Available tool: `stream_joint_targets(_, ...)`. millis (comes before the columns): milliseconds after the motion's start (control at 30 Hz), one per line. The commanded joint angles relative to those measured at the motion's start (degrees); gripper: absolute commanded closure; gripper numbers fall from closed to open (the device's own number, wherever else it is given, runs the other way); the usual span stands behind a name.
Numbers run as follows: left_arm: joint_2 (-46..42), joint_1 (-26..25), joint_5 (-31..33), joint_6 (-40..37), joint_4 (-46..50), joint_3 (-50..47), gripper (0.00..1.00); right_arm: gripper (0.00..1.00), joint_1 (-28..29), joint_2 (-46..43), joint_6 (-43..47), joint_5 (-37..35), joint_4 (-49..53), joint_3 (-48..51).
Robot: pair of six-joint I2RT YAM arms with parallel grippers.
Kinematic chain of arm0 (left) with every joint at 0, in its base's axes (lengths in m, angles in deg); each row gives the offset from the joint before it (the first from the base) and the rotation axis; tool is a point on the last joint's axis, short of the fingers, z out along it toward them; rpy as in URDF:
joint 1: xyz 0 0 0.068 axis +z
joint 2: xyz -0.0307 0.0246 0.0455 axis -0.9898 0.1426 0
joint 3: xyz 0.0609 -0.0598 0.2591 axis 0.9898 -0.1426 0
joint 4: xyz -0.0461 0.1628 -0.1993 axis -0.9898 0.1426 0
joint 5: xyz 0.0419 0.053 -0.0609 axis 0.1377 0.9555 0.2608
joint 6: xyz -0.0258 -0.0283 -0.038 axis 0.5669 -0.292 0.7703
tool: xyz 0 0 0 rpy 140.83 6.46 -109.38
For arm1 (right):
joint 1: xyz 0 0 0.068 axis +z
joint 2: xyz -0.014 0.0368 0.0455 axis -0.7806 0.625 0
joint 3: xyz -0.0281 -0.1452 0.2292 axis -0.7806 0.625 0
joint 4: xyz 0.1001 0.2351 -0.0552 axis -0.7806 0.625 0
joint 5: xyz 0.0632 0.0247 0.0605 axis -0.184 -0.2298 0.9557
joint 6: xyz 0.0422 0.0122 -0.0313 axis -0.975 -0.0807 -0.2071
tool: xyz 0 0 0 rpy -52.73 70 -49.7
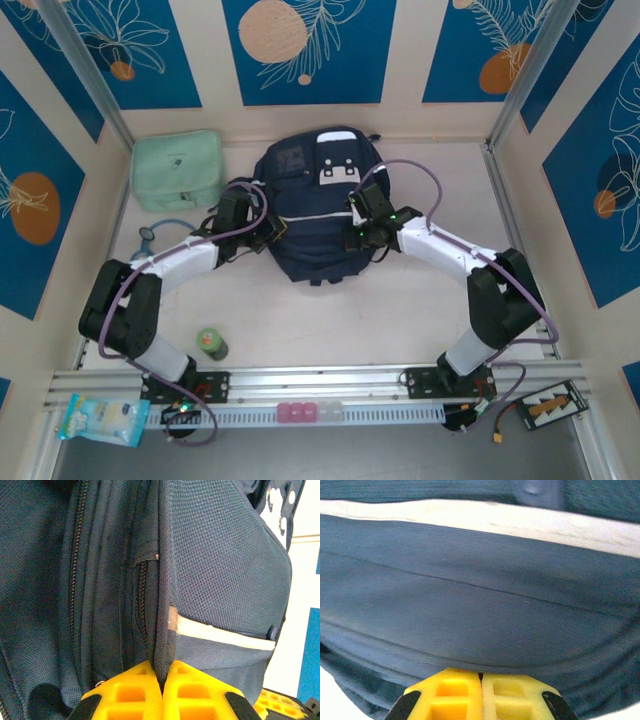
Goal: Pack books, pencil case, and school supplies into a backpack
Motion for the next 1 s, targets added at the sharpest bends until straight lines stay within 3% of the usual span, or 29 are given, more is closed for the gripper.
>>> stream_joint_targets(0, 1.1, 0.4, -1.4, -2.9, -1.2, 2.2, 1.00, 1.00, -2.3, -1.1, -5.2, -6.6, 4.8, -0.3)
stream_joint_targets(133, 2.8, 0.4, -3.1, -5.3, 0.6, 5.4, 1.00, 1.00, 0.5, -3.4, -5.4, -6.5, 5.2, 2.9)
stream_joint_targets(367, 7.0, 1.6, -0.1, -14.9, 9.6, 14.4, 1.00, 1.00, 11.3, -5.1, -2.1, 1.0, -1.1, 7.1)
stream_joint_targets(467, 7.6, 3.1, 1.3, -16.8, 10.8, 15.8, 0.88, 1.00, 13.0, -2.7, -3.2, 4.2, -4.8, 5.8)
stream_joint_targets(600, 6.5, 5.1, 4.3, -18.9, 14.1, 17.0, 0.56, 1.00, 13.6, 2.3, -3.2, 7.2, -9.0, 0.8)
stream_joint_targets(667, 5.0, 5.9, 5.6, -19.3, 16.1, 16.6, 0.49, 1.00, 13.7, 4.9, -2.9, 9.1, -10.9, -2.3)
stream_joint_targets(833, -0.4, 6.5, 5.5, -16.0, 16.8, 11.8, 0.43, 1.00, 13.8, 10.5, -2.8, 12.2, -12.2, -9.7)
stream_joint_targets(967, -2.5, 6.4, 0.9, -9.4, 9.5, 5.3, 0.44, 1.00, 13.8, 12.4, -2.6, 13.7, -12.3, -12.1)
